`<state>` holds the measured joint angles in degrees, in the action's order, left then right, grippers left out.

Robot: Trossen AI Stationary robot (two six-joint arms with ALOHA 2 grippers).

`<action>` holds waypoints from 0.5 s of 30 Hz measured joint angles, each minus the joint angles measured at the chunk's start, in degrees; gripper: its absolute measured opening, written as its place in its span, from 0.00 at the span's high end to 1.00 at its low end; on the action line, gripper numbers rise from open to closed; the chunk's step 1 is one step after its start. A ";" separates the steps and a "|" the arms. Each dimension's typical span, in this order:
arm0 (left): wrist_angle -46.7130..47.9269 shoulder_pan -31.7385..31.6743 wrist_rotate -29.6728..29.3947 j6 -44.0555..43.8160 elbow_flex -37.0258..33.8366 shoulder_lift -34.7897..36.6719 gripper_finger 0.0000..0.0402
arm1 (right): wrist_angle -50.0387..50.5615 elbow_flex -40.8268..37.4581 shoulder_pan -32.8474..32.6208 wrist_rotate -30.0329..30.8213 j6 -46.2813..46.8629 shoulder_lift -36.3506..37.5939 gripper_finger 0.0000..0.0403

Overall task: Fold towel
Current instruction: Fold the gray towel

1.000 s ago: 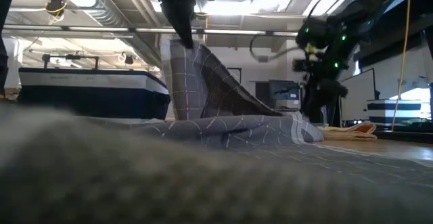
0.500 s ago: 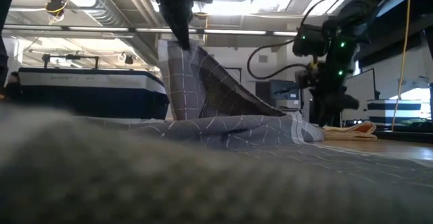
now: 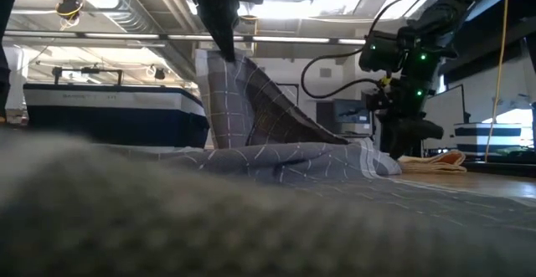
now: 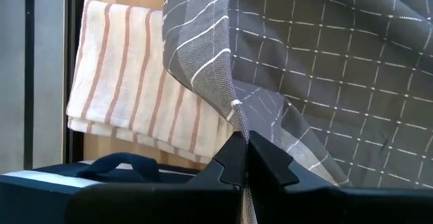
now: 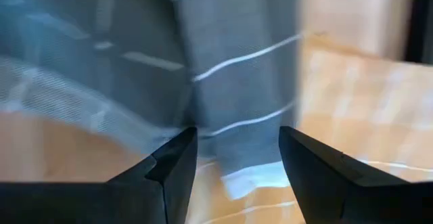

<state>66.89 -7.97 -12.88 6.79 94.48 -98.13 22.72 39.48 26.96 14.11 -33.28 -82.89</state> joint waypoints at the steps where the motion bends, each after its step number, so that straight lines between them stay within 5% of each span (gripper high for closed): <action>1: -0.02 0.00 0.00 -0.02 0.00 -0.02 0.99 | -1.74 -0.47 0.02 1.20 -0.23 0.00 0.48; 7: -0.03 0.00 0.01 -0.13 0.00 -0.01 0.99 | -4.43 -1.25 0.01 4.35 -0.18 0.00 0.55; 15: 0.03 0.00 -0.22 0.11 0.00 0.00 0.99 | -4.71 -0.89 0.02 7.62 -0.03 0.67 0.96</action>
<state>66.93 -7.97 -13.11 6.89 94.48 -98.13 18.01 38.59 26.98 21.72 -33.30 -82.22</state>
